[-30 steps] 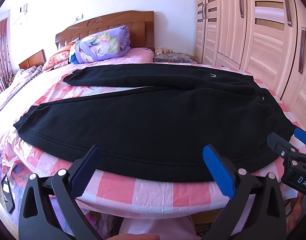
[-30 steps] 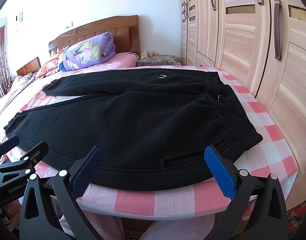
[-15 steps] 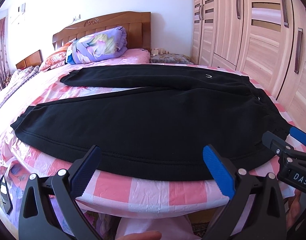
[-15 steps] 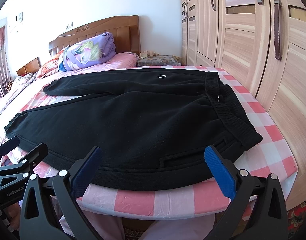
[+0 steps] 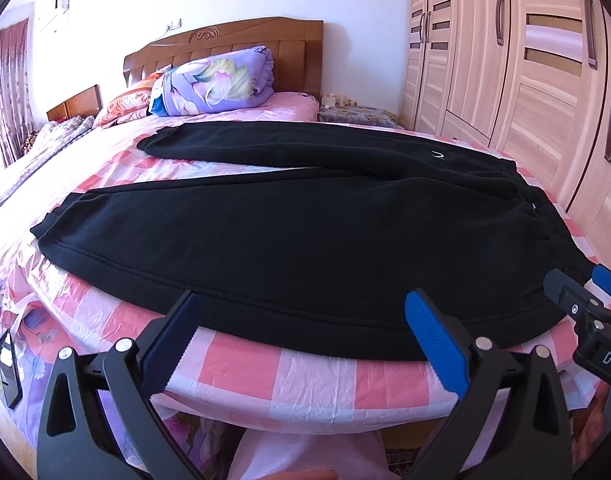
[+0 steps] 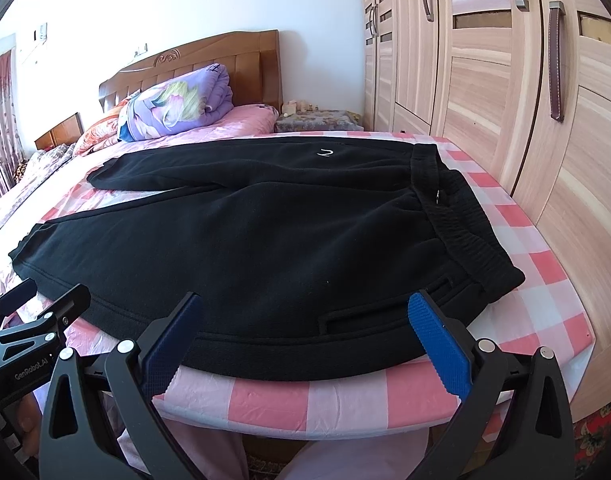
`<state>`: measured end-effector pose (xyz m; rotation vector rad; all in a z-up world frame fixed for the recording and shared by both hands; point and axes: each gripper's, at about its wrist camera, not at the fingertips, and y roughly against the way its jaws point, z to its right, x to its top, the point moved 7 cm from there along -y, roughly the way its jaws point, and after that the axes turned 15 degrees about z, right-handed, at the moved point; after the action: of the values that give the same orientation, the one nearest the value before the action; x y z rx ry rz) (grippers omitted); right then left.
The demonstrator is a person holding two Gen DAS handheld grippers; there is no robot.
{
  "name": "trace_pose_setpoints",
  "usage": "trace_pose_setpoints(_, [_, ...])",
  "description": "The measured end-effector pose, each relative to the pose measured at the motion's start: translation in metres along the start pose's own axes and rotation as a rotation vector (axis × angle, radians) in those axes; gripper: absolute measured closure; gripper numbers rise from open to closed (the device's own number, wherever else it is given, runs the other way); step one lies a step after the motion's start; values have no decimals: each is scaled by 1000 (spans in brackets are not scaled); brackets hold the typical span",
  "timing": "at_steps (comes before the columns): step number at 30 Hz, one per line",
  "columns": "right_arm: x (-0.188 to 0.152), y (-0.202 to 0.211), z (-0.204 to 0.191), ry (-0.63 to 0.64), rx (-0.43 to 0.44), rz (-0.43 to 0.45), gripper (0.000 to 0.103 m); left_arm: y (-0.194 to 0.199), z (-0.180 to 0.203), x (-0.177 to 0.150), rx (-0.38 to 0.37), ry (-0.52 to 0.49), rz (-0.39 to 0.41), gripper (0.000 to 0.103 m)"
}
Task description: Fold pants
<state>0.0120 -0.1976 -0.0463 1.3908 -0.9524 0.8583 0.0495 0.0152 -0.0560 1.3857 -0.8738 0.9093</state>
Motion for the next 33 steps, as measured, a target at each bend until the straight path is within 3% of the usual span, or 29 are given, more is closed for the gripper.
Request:
trace_pose_setpoints(27, [-11, -2, 2, 9, -8, -16, 4, 0, -1, -24, 16, 4, -68, 1])
trace_pose_setpoints(31, [-11, -2, 5, 2, -9, -12, 4, 12, 1, -20, 23, -26, -3, 1])
trace_pose_setpoints(33, [-9, -1, 6, 7, -7, -1, 4, 14, 4, -23, -16, -12, -19, 1])
